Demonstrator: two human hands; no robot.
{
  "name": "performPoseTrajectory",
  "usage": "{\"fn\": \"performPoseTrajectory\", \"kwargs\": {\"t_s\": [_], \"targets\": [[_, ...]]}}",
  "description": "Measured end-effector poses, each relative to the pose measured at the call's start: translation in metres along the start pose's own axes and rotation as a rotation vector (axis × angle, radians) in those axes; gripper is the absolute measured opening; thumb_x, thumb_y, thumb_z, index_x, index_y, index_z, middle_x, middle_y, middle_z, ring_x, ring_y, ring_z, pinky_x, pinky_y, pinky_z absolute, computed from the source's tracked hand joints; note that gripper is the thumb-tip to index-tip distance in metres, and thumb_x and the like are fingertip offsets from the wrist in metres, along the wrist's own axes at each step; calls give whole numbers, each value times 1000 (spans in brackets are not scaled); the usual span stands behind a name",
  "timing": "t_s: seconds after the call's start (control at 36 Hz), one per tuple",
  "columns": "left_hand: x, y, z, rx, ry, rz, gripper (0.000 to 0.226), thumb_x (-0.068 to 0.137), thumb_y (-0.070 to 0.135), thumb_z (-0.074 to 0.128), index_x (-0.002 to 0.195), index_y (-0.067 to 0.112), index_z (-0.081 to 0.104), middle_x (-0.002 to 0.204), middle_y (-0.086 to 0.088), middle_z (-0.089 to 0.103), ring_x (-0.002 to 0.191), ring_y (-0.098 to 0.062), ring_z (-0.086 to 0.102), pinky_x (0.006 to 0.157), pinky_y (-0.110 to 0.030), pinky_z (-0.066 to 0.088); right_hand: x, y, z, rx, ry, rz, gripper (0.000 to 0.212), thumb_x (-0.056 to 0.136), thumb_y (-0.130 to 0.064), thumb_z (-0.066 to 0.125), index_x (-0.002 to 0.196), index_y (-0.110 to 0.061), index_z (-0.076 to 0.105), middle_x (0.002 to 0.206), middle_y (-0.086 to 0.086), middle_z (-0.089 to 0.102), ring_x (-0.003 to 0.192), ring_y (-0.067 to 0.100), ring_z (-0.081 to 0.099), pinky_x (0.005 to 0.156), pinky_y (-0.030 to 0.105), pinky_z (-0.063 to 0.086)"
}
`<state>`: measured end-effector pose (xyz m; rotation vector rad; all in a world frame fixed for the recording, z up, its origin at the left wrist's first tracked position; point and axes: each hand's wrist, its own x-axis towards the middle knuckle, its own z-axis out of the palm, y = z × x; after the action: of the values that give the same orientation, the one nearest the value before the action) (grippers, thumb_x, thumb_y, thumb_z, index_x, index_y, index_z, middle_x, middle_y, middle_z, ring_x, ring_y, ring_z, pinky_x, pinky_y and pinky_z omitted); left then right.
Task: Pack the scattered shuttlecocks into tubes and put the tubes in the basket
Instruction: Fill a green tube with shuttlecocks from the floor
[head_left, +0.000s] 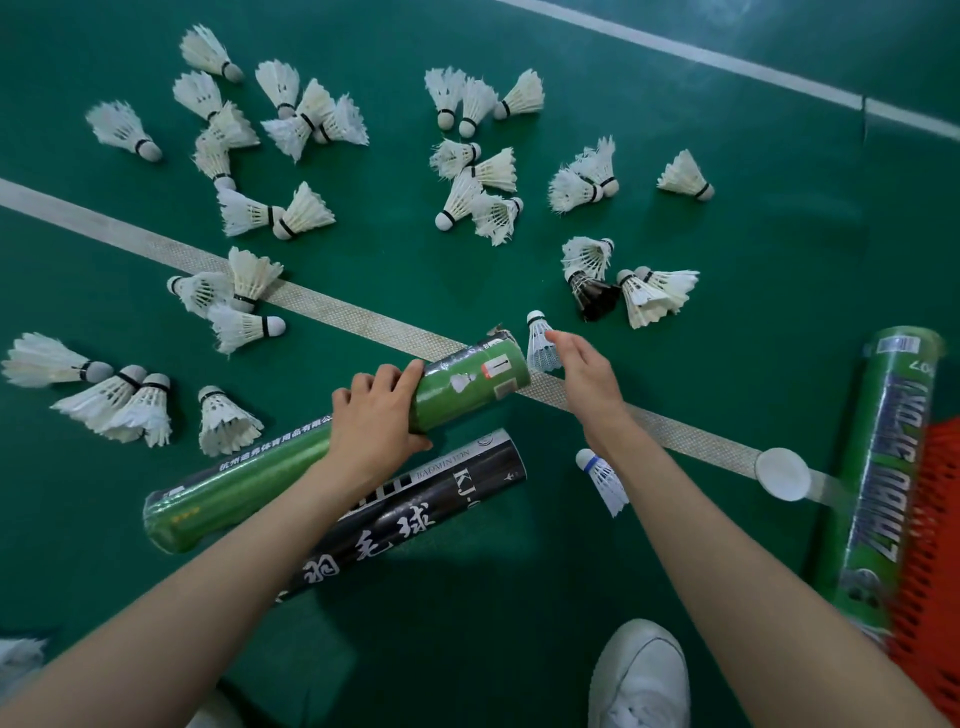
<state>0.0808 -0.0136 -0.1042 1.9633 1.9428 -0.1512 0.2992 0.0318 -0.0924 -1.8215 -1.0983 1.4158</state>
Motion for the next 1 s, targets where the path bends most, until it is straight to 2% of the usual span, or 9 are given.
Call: {"fn": "performPoseTrajectory", "kwargs": {"t_s": [0.19, 0.28, 0.39, 0.5, 0.61, 0.72, 0.83, 0.94, 1.0], "targets": [[7, -3, 0, -73, -6, -47, 98, 75, 51, 74, 151, 26, 17, 138, -5, 41, 123, -28, 39, 103, -44, 32, 29, 3, 10, -34, -89, 129, 45, 101, -27, 39, 146, -24, 30, 128, 0, 45, 111, 17, 44, 96, 35, 35], [7, -4, 3, -78, -18, -50, 98, 75, 50, 74, 151, 26, 16, 138, -4, 40, 124, -27, 39, 104, -44, 31, 32, 0, 12, -69, -19, 67, 45, 101, -27, 42, 144, -15, 36, 138, 3, 48, 114, 16, 47, 98, 34, 37], [6, -8, 2, -82, -5, -52, 97, 75, 49, 75, 151, 28, 17, 139, -3, 41, 124, -27, 39, 105, -43, 30, 29, -2, 2, -78, 239, -126, 31, 95, -29, 56, 121, -14, 60, 114, 0, 65, 101, 10, 59, 93, 29, 50], [5, -12, -2, -95, 12, -53, 97, 75, 46, 76, 151, 27, 18, 139, -4, 40, 125, -27, 37, 105, -43, 29, 15, -5, -5, -68, 303, -277, 13, 89, -26, 66, 96, -15, 66, 86, -7, 66, 80, 7, 62, 74, 17, 53], [1, -15, -4, -116, 52, -46, 96, 74, 46, 76, 150, 27, 21, 140, -3, 40, 125, -27, 36, 105, -42, 28, 7, -5, -6, -168, 158, -325, 3, 90, -14, 64, 91, -16, 62, 81, -8, 62, 74, 6, 59, 73, 24, 54], [-4, -14, -3, -138, 69, -7, 94, 74, 45, 77, 150, 29, 23, 140, -2, 40, 126, -25, 35, 106, -41, 26, 1, -7, -6, -224, -17, -356, 20, 96, -14, 55, 114, -21, 59, 87, -8, 59, 68, 7, 55, 68, 25, 48], [-8, -4, -3, -151, 80, 55, 94, 74, 44, 78, 150, 28, 24, 139, -1, 41, 126, -24, 35, 107, -40, 24, -7, -14, 6, -98, -75, -298, 27, 101, -18, 43, 127, -21, 48, 95, -2, 63, 88, 18, 60, 83, 35, 51], [-8, -1, -3, -127, 85, 66, 95, 74, 43, 78, 150, 29, 23, 138, -1, 41, 126, -24, 35, 107, -39, 24, -15, -12, 19, 80, -166, -101, 56, 95, -59, 30, 134, -22, 44, 124, 5, 59, 117, 23, 55, 105, 50, 40], [-6, -3, -2, -87, 79, 71, 93, 75, 41, 77, 149, 30, 23, 138, -2, 42, 125, -24, 36, 107, -40, 24, -17, -12, 15, 177, -163, -25, 64, 93, -65, 24, 135, -21, 42, 122, 11, 62, 116, 26, 57, 107, 52, 37]]}}
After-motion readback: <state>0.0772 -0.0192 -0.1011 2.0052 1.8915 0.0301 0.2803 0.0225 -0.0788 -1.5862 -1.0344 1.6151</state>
